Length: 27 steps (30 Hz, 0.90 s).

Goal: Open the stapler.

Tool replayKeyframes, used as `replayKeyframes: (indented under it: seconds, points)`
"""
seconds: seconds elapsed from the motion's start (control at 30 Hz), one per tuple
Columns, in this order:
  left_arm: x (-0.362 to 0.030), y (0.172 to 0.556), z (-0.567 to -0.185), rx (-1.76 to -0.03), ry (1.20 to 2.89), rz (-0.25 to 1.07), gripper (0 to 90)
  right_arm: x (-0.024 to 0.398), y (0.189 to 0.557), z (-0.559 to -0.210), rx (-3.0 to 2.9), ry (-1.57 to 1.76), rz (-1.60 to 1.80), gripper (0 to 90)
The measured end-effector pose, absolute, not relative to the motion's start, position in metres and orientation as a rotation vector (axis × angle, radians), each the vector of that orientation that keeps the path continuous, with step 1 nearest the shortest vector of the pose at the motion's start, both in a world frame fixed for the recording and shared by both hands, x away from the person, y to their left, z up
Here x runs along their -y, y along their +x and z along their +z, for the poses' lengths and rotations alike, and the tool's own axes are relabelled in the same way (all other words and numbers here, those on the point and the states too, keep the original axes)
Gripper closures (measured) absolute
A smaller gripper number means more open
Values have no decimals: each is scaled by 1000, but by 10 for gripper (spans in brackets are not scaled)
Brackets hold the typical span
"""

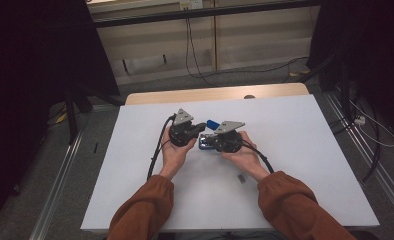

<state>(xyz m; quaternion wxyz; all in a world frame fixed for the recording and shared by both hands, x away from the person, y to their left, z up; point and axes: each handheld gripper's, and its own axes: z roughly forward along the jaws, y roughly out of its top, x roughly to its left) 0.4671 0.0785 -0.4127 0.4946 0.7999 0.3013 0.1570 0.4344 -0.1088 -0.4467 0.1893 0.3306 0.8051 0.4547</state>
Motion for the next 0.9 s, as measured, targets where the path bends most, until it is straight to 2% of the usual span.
replayKeyframes:
  seconds: [0.9]
  points:
    - [-84,473,-422,-768,1975,347,900,104,435,-448,-2130,981,1250,900]
